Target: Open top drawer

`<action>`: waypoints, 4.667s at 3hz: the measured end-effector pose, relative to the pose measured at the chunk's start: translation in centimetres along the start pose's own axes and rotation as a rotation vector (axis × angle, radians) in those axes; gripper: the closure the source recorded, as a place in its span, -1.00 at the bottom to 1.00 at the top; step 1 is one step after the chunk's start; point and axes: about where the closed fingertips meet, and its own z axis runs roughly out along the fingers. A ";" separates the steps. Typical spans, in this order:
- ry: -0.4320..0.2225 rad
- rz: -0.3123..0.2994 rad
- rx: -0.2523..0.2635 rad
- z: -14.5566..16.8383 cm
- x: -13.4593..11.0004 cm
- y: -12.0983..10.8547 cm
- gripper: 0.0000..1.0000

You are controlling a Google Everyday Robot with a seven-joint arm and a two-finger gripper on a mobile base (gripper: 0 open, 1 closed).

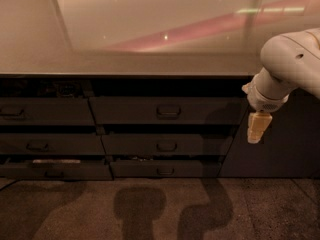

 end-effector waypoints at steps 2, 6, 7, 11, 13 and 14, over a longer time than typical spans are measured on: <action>-0.270 -0.021 -0.042 -0.4 1.5 0.9 -1.00; -0.069 -0.092 0.115 2.1 4.8 0.3 -1.00; 0.015 -0.051 0.167 5.4 7.1 0.2 -1.00; 0.187 -0.071 0.099 11.3 5.4 -5.0 -1.00; 0.171 -0.081 0.083 11.8 5.3 -4.9 -1.00; 0.077 -0.128 0.041 12.9 3.4 -4.4 -1.00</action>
Offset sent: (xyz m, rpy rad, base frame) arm -0.0259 -0.0284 0.0141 0.4612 0.0089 0.2851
